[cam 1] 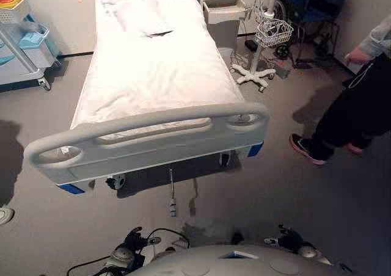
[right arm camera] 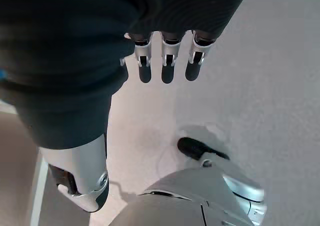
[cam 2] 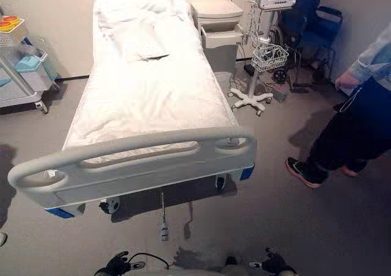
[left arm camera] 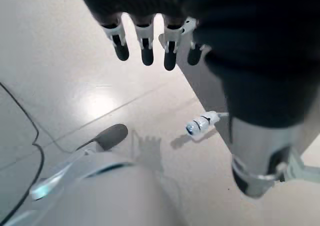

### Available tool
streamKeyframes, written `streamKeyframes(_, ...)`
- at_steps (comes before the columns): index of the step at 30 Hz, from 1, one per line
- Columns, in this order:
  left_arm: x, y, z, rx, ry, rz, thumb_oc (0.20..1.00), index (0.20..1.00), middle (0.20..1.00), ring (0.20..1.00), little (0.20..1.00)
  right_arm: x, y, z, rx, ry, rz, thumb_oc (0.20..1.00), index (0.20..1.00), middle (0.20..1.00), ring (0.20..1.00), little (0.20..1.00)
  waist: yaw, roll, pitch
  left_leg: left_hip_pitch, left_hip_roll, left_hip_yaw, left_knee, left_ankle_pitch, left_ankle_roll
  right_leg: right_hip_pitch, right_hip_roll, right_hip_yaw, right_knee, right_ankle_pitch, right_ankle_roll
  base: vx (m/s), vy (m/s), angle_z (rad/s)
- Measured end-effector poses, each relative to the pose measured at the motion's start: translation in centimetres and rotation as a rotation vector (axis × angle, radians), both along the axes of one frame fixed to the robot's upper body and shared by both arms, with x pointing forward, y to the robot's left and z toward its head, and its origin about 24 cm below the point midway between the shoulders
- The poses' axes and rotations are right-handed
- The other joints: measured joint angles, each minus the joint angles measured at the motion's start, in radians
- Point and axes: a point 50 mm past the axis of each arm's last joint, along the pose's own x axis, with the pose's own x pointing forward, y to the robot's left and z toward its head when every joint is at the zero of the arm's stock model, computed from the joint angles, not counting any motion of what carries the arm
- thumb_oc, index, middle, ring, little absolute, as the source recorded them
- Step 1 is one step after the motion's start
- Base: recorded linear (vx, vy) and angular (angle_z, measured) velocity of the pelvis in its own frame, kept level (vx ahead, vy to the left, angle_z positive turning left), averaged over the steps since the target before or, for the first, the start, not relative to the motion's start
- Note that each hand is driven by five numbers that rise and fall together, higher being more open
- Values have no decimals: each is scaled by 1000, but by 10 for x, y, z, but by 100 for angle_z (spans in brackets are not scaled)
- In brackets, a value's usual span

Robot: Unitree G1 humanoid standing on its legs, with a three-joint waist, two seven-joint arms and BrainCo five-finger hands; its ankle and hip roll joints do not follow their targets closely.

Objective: Raise the hospital bed

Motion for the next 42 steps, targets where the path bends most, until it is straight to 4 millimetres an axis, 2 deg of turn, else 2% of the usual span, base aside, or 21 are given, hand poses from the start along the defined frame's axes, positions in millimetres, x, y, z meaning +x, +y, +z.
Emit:
streamKeyframes(6, 0, 0, 0, 0, 0, 1, 1000, 1000, 1000, 1000, 1000, 0, 0, 0, 0, 0, 1, 1000, 1000, 1000, 1000, 1000, 0, -8, -10, 1, -1, -1, 0, 2, -3, 2, 0, 0, 1, 0, 0, 35, 17, 6)
streamKeyframes(33, 2, 1, 0, 2, -5, 2, 1000, 1000, 1000, 1000, 1000, -3, 0, -1, -5, 10, 11, 1000, 1000, 1000, 1000, 1000, -1, -11, -9, -21, -1, 0, -3, 2, -2, -17, 0, 1, 3, -1, 3, -20, -1, 0)
streamKeyframes(35, 14, 1, 3, 3, -38, 5, 1000, 1000, 1000, 1000, 1000, 7, 1, 1, -10, -12, 35, 1000, 1000, 1000, 1000, 1000, -2, -13, 2, -75, -3, 2, 16, 10, -1, -90, -2, 7, 36, 0, 3, -230, -6, -7)
streamKeyframes(38, 49, 1, 14, 6, -147, 22, 1000, 1000, 1000, 1000, 1000, 34, 0, 8, -26, -80, 50, 1000, 1000, 1000, 1000, 1000, -2, -25, 83, -155, -10, 1, 41, 29, 3, -174, -8, 14, 71, 18, -5, -174, -9, -4)
streamKeyframes(39, 68, 4, 21, 15, -203, 32, 1000, 1000, 1000, 1000, 1000, 49, 1, 13, -34, -120, 71, 1000, 1000, 1000, 1000, 1000, -2, -33, 121, -205, -9, 1, 59, 32, 7, -221, -10, 18, 88, 19, -4, -67, 1, -5)
streamKeyframes(42, 95, 6, 33, 38, -281, 36, 1000, 1000, 1000, 1000, 1000, 70, 2, 21, -48, -183, 87, 1000, 1000, 1000, 1000, 1000, -2, -41, 186, -247, -6, 1, 66, 41, 8, -267, -9, 18, 98, 28, -7, -60, 4, -5)
